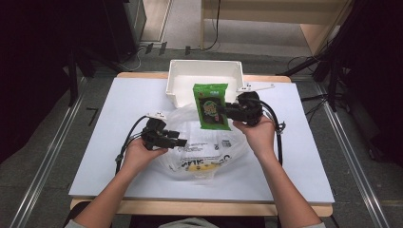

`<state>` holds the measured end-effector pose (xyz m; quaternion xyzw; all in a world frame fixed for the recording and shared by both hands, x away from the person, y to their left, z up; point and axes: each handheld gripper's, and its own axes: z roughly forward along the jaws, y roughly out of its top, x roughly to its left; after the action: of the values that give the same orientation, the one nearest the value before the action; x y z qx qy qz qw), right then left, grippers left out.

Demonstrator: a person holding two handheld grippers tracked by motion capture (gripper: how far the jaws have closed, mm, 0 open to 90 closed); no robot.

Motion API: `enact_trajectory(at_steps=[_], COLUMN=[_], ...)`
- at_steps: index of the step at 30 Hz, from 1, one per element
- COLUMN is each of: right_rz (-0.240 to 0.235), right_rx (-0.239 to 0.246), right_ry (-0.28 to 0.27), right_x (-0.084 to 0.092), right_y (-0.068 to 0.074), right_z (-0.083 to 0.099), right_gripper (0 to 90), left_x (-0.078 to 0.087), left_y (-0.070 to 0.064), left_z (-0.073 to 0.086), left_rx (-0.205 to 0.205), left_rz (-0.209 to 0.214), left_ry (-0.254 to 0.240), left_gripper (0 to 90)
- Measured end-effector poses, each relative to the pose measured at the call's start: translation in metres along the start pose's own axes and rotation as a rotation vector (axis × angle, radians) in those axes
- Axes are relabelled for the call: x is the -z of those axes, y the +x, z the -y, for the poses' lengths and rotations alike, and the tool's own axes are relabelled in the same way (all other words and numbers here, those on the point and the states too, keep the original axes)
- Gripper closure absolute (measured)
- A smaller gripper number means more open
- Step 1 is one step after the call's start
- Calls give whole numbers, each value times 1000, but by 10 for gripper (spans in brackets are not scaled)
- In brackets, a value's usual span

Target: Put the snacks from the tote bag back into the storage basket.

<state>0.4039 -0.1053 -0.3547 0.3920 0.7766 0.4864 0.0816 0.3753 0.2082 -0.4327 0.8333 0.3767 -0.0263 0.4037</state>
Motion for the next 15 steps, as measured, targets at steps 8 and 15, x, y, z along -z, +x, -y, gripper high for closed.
enact_trajectory(at_steps=[8,15], right_rz=[21,42], right_rx=[2,1], right_ry=[-22,-27], right_x=[-2,-2], right_y=[-6,-13], right_z=[-16,-32], right_gripper=[737,737], left_x=[-1,-2], left_y=[0,-1], left_z=[0,0], left_rx=[3,1], left_rz=[7,7], left_ry=[2,9], left_gripper=[421,421])
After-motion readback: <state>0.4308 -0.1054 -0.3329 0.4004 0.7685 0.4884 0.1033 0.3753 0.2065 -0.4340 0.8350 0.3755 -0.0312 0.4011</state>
